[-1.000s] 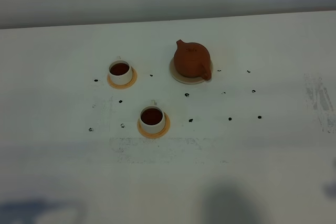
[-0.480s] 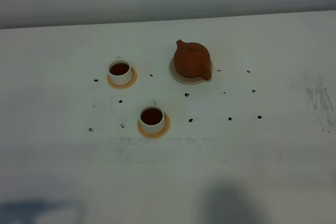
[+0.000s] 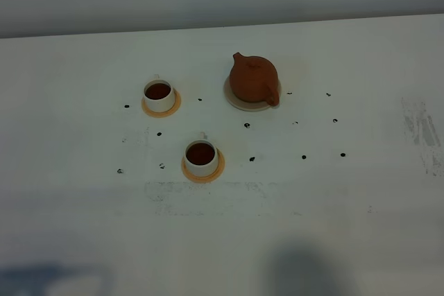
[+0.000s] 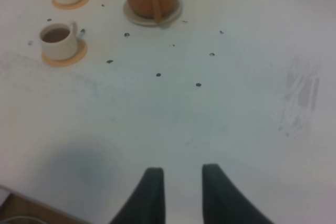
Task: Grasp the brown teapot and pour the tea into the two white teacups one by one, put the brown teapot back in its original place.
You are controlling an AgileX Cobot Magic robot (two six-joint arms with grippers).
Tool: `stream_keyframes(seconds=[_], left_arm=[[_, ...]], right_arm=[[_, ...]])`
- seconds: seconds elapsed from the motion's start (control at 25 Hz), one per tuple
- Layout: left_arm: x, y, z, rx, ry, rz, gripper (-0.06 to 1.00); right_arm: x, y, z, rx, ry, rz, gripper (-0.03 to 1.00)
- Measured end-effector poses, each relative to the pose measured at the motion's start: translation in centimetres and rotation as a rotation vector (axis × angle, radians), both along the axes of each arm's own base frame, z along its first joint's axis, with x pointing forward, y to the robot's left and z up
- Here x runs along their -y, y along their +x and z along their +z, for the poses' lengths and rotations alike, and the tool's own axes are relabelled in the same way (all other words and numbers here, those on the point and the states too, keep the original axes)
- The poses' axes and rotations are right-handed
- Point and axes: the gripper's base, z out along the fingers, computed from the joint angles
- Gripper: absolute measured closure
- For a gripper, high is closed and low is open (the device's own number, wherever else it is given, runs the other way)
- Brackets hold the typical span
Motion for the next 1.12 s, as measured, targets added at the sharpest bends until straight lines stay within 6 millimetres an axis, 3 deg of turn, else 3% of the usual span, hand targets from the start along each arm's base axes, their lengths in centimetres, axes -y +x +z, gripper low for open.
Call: stream_keyframes(seconds=[0.16, 0.6, 1.12], left_arm=[[0.00, 0.00, 0.00, 0.000, 0.000, 0.000, 0.39], [0.00, 0.00, 0.00, 0.000, 0.000, 0.000, 0.39], [0.00, 0.00, 0.00, 0.000, 0.005, -0.003, 0.39]], right_arm=[[-0.01, 0.01, 0.00, -0.001, 0.002, -0.023, 0.78], [-0.19, 0.15, 0.00, 0.004, -0.023, -0.356, 0.78], [-0.21, 0.16, -0.01, 0.003, -0.022, -0.386, 0.78]])
